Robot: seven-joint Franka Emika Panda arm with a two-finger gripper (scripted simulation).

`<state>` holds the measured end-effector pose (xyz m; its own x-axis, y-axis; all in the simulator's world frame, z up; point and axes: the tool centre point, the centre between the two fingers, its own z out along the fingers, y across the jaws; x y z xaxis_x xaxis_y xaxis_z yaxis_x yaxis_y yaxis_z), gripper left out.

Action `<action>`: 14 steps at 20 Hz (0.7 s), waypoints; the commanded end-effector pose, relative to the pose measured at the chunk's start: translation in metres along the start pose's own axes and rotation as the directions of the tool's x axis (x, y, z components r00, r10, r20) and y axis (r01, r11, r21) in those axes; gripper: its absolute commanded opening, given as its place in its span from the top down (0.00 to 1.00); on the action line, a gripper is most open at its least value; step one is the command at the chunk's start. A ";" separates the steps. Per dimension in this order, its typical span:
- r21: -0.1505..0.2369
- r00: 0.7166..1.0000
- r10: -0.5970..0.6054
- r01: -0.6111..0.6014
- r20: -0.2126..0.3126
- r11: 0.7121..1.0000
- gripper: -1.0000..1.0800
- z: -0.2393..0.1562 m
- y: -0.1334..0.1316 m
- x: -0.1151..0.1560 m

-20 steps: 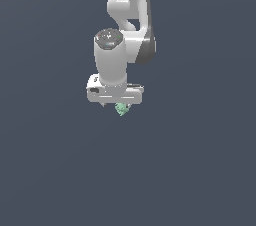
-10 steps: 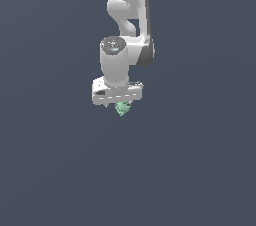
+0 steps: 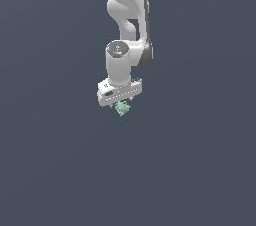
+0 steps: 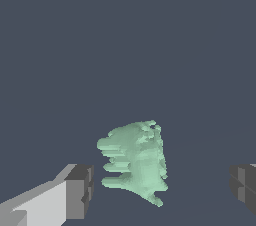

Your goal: Pick up the object and move it to a goal position.

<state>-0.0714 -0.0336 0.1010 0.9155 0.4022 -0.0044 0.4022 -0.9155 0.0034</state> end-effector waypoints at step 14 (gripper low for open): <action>0.003 0.991 -0.133 0.133 -0.004 0.991 0.04 0.016 -0.014 -0.017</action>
<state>-0.0924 -0.0279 0.0852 0.8539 0.5205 -0.0007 0.5205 -0.8539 -0.0002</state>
